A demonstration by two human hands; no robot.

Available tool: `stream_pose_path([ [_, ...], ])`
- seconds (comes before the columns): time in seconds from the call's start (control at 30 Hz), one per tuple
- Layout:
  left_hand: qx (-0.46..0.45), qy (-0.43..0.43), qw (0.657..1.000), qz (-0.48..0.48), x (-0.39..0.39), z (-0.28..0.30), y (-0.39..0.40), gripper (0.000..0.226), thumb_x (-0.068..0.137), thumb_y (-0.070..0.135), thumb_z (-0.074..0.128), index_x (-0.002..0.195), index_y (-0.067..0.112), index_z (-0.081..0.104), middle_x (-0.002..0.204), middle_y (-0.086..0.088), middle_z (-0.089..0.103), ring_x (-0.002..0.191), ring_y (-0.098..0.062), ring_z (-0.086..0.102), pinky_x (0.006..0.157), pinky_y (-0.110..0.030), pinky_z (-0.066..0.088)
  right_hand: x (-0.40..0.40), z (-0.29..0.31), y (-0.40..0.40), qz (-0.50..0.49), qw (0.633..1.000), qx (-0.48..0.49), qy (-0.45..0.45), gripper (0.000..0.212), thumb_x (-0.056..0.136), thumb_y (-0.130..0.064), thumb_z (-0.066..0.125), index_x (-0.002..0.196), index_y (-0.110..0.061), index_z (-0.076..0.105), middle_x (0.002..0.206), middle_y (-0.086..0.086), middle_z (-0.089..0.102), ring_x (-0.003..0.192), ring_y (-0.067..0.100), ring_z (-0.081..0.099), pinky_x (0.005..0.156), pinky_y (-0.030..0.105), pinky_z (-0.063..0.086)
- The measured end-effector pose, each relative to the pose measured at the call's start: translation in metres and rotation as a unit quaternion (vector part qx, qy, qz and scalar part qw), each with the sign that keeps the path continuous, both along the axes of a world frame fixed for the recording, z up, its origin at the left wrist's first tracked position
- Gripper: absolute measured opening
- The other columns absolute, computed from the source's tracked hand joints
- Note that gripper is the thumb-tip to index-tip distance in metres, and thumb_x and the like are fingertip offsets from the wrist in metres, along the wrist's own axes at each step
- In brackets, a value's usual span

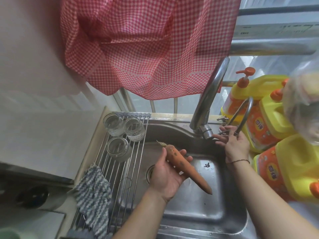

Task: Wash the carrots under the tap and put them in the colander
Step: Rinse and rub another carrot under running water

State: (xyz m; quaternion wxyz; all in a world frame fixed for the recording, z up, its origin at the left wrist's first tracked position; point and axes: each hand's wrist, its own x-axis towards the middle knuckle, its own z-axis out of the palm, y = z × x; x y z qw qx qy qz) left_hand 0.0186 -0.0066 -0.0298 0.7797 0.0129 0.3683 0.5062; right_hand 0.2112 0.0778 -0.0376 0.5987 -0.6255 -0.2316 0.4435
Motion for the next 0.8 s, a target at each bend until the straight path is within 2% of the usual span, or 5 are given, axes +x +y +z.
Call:
stream_pose_path([
  [0.4,-0.005,0.011,1.0,0.002,-0.002,0.004,-0.011,0.051,0.095,0.052,0.042,0.119,0.009,0.059,0.117,-0.016,0.063,0.102,-0.034,0.062,0.09,-0.055,0.05,-0.006,0.012,-0.025,0.02,0.996,-0.084,-0.017,0.009,0.097,-0.02,0.055,0.105,-0.017,0.053,0.092,0.002,0.061,0.068,0.018,0.065,0.043,0.026,0.052],
  [0.5,-0.007,0.054,0.999,0.001,-0.003,0.003,-0.018,0.056,0.094,0.054,0.041,0.116,0.006,0.061,0.105,-0.013,0.068,0.096,-0.031,0.063,0.084,-0.048,0.053,-0.023,0.011,-0.066,0.152,0.97,-0.11,-0.155,0.006,0.096,-0.021,0.056,0.1,-0.021,0.06,0.099,0.01,0.067,0.071,0.023,0.064,0.051,0.029,0.045],
  [0.6,-0.036,0.098,0.994,0.022,-0.002,-0.003,-0.028,0.063,0.09,0.058,0.043,0.113,0.001,0.057,0.09,-0.017,0.063,0.078,-0.027,0.066,0.069,-0.038,0.057,-0.049,0.016,-0.116,0.362,0.899,-0.138,-0.203,0.025,0.098,-0.039,0.046,0.088,-0.025,0.064,0.084,0.006,0.07,0.07,0.024,0.066,0.057,0.029,0.046],
  [0.67,-0.06,0.124,0.989,0.053,0.002,-0.008,-0.034,0.068,0.084,0.062,0.047,0.119,0.004,0.054,0.096,-0.019,0.058,0.073,-0.025,0.063,0.065,-0.036,0.056,-0.063,0.02,-0.138,0.444,0.861,-0.16,-0.191,0.027,0.097,-0.047,0.044,0.097,-0.029,0.064,0.075,0.004,0.069,0.059,0.022,0.066,0.055,0.026,0.048],
  [0.8,-0.019,0.187,0.974,0.123,0.012,-0.015,-0.046,0.029,0.101,0.034,0.044,0.125,0.018,0.049,0.107,-0.012,0.059,0.08,-0.023,0.06,0.077,-0.039,0.053,-0.074,0.008,-0.153,0.465,0.843,-0.146,-0.23,0.033,0.096,-0.047,0.046,0.127,-0.035,0.049,0.084,-0.013,0.063,0.061,-0.001,0.056,0.061,0.008,0.044],
])
